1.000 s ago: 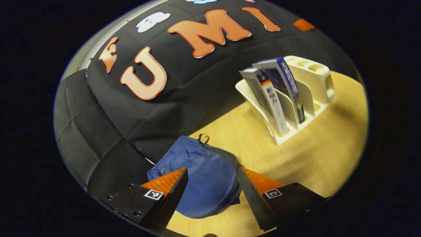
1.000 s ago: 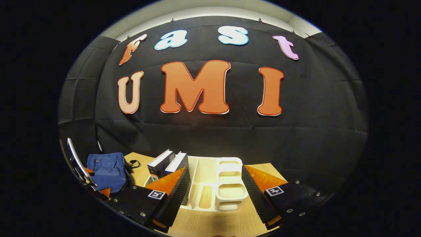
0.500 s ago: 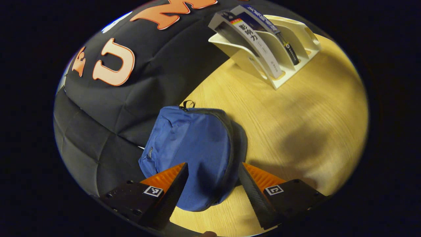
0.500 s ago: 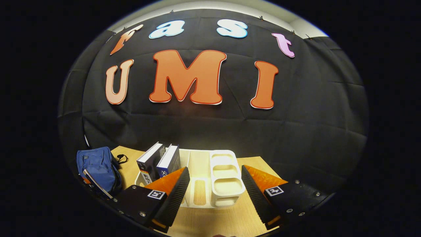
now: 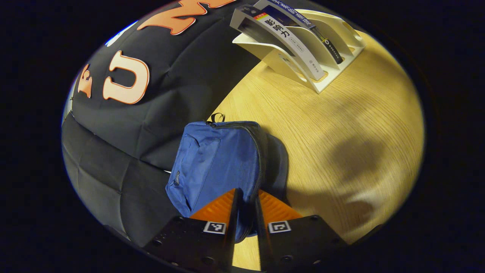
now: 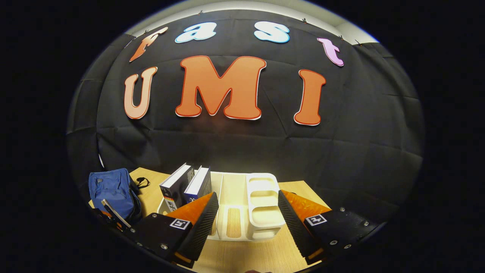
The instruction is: Open the schoolbag, grab two books from the bookshelf and put them into the schoolbag.
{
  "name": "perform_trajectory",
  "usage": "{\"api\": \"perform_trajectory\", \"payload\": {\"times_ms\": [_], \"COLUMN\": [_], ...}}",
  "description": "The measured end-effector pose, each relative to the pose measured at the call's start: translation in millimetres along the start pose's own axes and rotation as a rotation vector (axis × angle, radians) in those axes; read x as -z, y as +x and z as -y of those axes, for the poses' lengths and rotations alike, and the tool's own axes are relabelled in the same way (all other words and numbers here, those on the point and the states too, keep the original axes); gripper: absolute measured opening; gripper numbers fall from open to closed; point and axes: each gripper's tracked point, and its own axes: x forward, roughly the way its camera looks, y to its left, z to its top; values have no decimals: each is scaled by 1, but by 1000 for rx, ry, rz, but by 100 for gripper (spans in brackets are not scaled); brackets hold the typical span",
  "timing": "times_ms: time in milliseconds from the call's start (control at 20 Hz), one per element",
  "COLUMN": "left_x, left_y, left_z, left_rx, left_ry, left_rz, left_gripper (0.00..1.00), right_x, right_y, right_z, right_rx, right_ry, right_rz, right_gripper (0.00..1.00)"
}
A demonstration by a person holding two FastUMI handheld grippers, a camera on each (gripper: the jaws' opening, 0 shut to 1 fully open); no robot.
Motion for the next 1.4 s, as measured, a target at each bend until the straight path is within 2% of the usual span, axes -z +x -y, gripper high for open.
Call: {"api": "perform_trajectory", "payload": {"times_ms": [50,100,350,500,700,850,1000,1150,1300,1400], "left_x": [-1,-3,-20,-28,-43,-53,-64,-67,-69,-70], "left_y": [-2,-3,-15,-23,-35,-40,-38,-33,-31,-24], "left_z": [-6,-8,-36,-58,-101,-135,-164,-174,-175,-189], "left_rx": [0,17,87,134,203,246,283,331,425,449], "left_ry": [-14,-26,-110,-174,-316,-389,-402,-406,-496,-541], "left_rz": [-4,-15,-13,-9,5,30,57,74,81,91], "left_gripper": [17,14,6,3,2,2,3,0,0,0], "right_x": [0,0,5,-2,-16,-27,-27,-24,-12,-2], "right_y": [0,1,9,13,19,27,41,60,80,92], "right_z": [0,0,-12,-33,-78,-112,-138,-163,-184,-193], "right_rx": [-3,-5,-42,-98,-195,-230,-230,-232,-228,-211], "right_ry": [1,1,3,3,16,-12,-11,-50,-81,-87], "right_rz": [1,2,-40,-43,-70,-102,-169,-235,-312,-368], "right_gripper": [94,94,94,94,94,94,94,94,94,94]}}
